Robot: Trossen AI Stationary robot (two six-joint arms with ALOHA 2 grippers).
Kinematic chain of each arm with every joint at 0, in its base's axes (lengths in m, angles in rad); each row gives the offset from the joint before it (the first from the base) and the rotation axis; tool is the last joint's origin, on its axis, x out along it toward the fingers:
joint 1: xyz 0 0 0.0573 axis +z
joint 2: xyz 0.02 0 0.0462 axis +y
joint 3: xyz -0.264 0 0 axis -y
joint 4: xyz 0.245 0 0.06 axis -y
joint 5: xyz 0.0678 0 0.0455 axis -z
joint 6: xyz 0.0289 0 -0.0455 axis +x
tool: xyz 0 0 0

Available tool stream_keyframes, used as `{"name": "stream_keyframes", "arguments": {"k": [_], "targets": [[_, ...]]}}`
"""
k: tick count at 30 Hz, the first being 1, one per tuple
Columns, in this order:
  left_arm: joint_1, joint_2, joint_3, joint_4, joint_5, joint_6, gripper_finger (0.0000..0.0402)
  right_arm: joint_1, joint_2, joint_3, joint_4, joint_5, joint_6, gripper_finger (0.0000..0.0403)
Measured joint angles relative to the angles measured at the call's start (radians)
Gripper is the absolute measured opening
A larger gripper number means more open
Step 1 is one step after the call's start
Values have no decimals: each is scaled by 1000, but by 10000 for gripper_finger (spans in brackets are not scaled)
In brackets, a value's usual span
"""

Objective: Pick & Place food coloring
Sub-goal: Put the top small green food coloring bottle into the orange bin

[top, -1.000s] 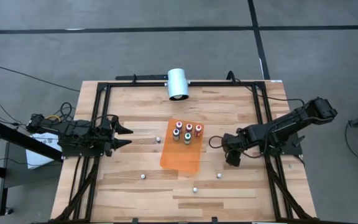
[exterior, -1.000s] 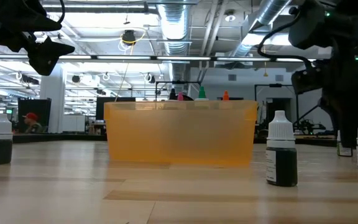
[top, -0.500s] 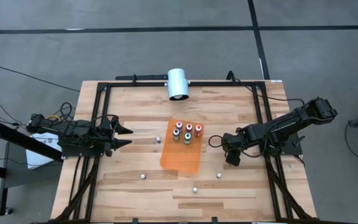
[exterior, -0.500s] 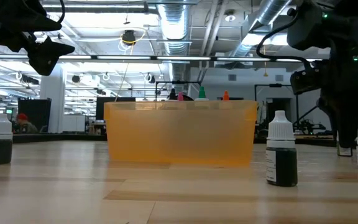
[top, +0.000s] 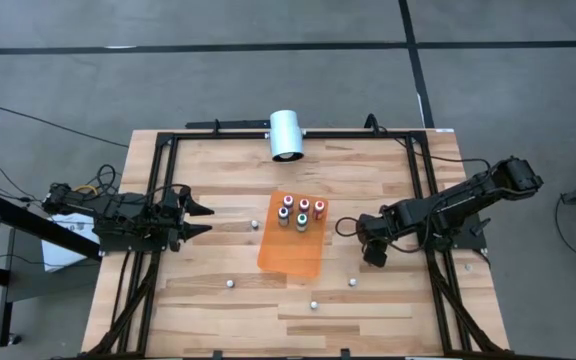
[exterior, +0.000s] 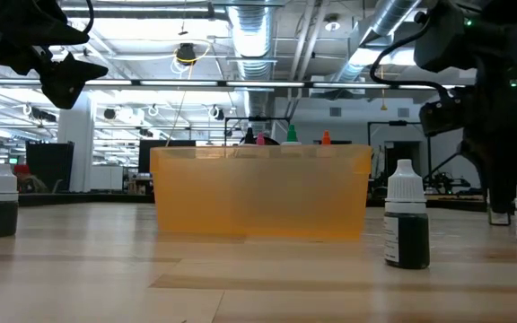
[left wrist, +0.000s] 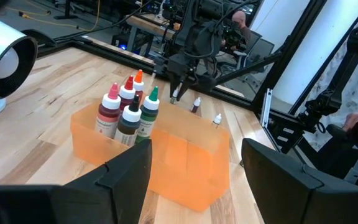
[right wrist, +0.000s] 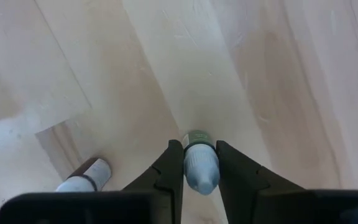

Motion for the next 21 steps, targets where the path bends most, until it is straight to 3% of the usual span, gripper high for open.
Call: {"name": "stream_keyframes", "arguments": {"k": [7,15,21], "targets": [[0,0,0,0,0,0,240,0,0,60,-52,-29,-10,70],[0,0,0,0,4,17,240,0,0,245,-82,-28,-119,70],[0,0,0,0,50,17,240,-26,-1,316,-137,42,-135,70]]}}
